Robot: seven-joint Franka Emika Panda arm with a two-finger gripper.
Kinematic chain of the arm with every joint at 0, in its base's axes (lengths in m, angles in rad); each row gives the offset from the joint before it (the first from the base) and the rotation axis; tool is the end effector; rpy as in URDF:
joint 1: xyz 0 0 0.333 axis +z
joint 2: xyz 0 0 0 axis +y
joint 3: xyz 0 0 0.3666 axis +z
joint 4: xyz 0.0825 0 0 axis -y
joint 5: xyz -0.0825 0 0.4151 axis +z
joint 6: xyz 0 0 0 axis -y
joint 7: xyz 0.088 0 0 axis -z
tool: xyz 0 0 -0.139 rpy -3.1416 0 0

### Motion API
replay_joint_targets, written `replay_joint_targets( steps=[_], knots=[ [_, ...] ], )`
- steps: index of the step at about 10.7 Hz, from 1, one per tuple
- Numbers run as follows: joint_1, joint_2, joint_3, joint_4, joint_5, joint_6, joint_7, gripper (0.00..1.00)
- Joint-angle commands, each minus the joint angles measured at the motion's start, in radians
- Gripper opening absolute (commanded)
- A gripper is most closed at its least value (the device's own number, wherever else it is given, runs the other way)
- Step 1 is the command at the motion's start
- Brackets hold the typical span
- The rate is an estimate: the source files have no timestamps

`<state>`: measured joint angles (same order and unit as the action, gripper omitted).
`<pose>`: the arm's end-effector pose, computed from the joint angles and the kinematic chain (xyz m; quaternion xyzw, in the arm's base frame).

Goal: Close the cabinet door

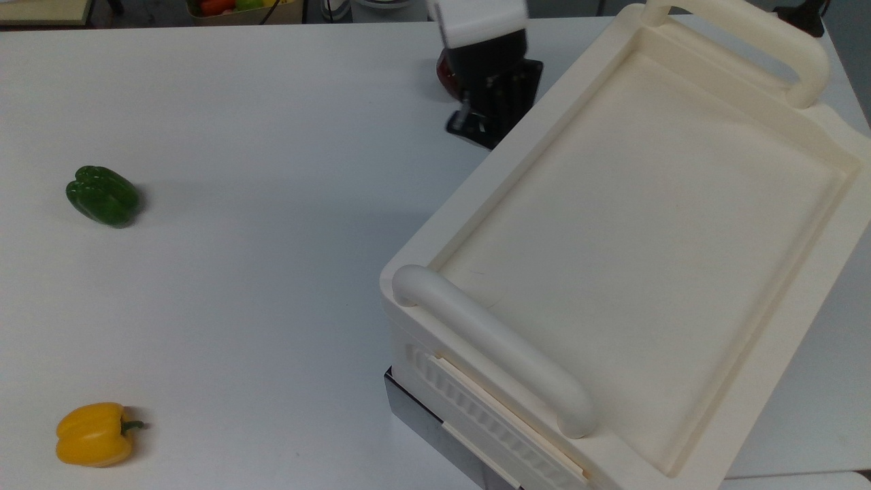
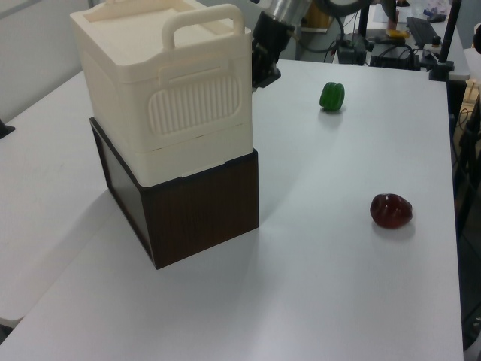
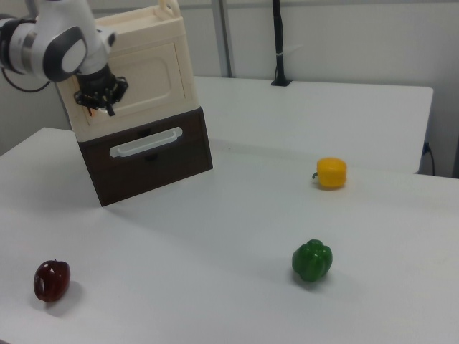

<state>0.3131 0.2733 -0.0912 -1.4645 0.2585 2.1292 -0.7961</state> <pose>0.7119 0.1882 0.5838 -0.8709 -0.4383 -0.2166 0.0496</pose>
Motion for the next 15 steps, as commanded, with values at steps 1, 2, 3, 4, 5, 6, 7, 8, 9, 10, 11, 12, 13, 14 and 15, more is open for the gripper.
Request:
replay_joint_targets(
  steps=[1,2,3,4,5,6,7,8,9,10,11,12,13,14,15],
  knots=[
    [-0.115,-0.080,0.001,-0.005,-0.027,-0.226,0.247,0.01],
    [-0.147,-0.100,0.002,-0.004,-0.088,-0.317,0.352,0.06],
    [-0.181,-0.112,0.004,-0.004,-0.129,-0.397,0.451,0.11],
    [-0.202,-0.114,-0.001,-0.004,-0.133,-0.449,0.524,0.14],
    [-0.225,-0.115,-0.008,-0.005,-0.133,-0.474,0.578,0.17],
    [-0.245,-0.114,-0.010,-0.008,-0.134,-0.510,0.606,0.39],
    [-0.252,-0.118,-0.012,-0.016,-0.137,-0.523,0.606,0.99],
    [-0.268,-0.121,-0.033,-0.016,-0.136,-0.529,0.615,1.00],
    [-0.273,-0.135,-0.054,-0.016,-0.133,-0.532,0.615,1.00],
    [-0.275,-0.137,-0.073,-0.013,-0.130,-0.532,0.626,1.00],
    [-0.275,-0.138,-0.079,-0.013,-0.136,-0.528,0.668,1.00],
    [-0.279,-0.140,-0.082,-0.011,-0.137,-0.528,0.678,1.00],
    [-0.282,-0.144,-0.087,-0.011,-0.146,-0.532,0.686,1.00],
    [-0.282,-0.155,-0.090,-0.011,-0.157,-0.537,0.687,1.00],
    [-0.292,-0.155,-0.090,-0.010,-0.166,-0.540,0.687,1.00]
  ],
)
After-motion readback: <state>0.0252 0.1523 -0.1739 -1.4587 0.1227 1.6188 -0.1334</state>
